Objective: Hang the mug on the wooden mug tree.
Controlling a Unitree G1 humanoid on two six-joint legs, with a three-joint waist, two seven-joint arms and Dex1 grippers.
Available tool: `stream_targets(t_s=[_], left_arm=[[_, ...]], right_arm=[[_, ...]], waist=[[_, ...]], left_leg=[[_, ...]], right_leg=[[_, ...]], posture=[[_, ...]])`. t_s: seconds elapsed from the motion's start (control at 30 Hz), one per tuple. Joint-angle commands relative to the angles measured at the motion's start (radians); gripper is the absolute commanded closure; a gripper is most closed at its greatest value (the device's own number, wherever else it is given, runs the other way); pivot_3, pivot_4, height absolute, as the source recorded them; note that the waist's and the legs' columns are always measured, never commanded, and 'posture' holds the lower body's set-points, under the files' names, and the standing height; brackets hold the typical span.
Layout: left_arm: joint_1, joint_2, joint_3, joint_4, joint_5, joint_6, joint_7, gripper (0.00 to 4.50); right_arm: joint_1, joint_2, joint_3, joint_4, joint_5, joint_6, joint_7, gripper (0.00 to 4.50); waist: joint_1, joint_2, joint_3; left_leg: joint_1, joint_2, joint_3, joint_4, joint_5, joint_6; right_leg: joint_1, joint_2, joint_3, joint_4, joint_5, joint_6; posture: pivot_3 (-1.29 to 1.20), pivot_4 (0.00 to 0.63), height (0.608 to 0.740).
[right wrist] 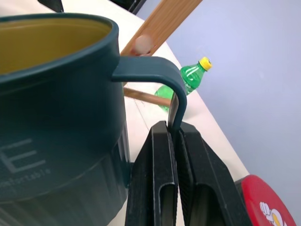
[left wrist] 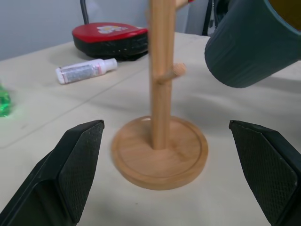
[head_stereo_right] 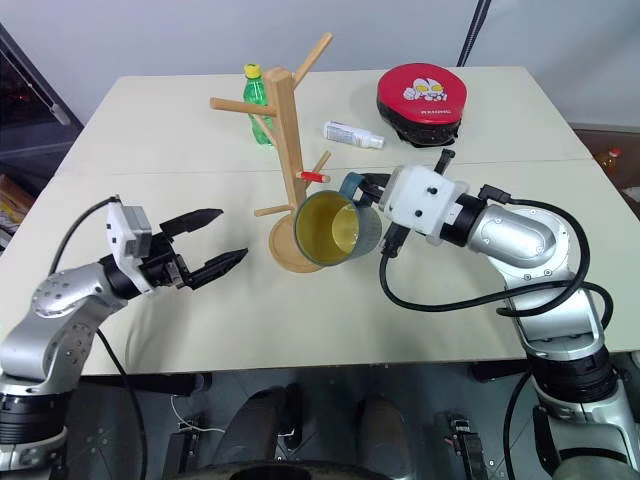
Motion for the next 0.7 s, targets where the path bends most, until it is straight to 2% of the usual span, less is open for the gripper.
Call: stream_targets(t_s=[0.03,0.7], left_arm=[[-0.023,0.011,0.020,-0.038,-0.024,0.009,-0.001,0.00],[-0.063,0.010,0.009,-0.093,-0.049,0.045,0.019,0.00]], right_arm=[[-0.047,-0.011,0.001,-0.037,0.013,0.037,-0.006,4.45],[-0.193,0.008,0.144,0.046,-0.041,0.093,-0.008,4.45]], waist=[[-0.001,0.000,0.000],[-0.003,-0.001,0.001]], left_leg=[[0.000,0.000,0.000,0.000,0.000,0.000],[-0.001,0.000,0.000,0.001,0.000,0.000]], right_leg=[[0.000,0.000,0.000,0.000,0.000,0.000],[-0.001,0.001,-0.001,0.001,0.000,0.001]], posture=[[0.00,0.150,0.740],[0.00,0.150,0.740]])
